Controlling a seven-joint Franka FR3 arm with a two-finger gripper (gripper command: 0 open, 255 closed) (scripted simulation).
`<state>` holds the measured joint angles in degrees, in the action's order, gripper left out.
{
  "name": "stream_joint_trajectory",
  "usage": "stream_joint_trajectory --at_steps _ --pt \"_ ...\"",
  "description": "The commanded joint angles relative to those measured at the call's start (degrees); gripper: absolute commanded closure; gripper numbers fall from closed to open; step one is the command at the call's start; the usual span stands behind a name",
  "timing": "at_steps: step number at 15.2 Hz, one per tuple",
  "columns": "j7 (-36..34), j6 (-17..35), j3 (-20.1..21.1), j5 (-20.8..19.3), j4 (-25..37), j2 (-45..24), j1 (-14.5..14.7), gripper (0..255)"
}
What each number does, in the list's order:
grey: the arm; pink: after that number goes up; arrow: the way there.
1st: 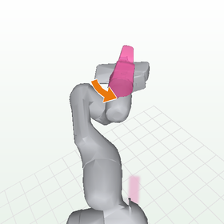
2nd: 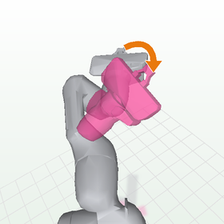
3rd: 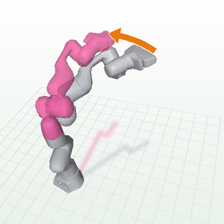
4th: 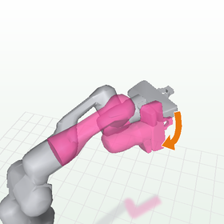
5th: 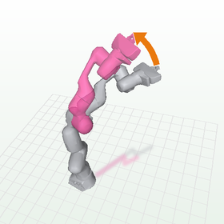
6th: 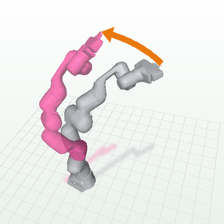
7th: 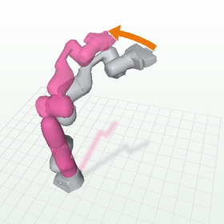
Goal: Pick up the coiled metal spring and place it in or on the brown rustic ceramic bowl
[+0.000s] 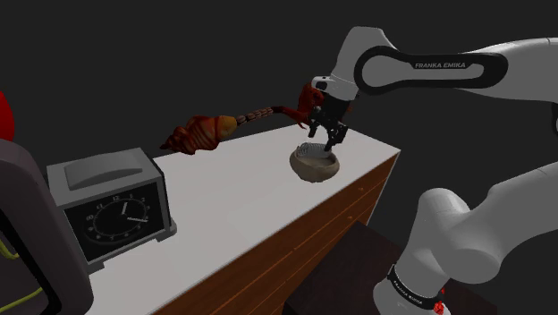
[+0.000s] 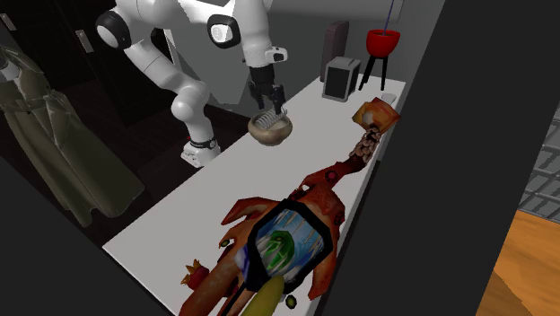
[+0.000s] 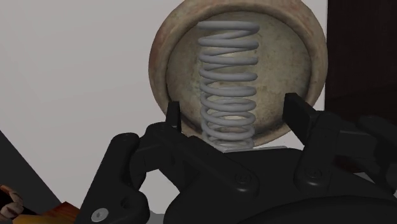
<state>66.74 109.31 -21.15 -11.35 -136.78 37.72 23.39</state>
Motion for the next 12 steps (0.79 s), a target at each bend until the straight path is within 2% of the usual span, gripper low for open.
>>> stream_joint_trajectory --at_steps 1,4,8,12 --pt "0.0 0.0 0.0 0.0 0.0 0.0 0.0 0" --pt "0.0 0.0 0.0 0.0 0.0 0.0 0.0 0" --pt "0.2 -7.4 1.2 0.7 6.7 0.7 0.2 0" --pt "0.2 -7.4 1.2 0.7 6.7 0.7 0.2 0"
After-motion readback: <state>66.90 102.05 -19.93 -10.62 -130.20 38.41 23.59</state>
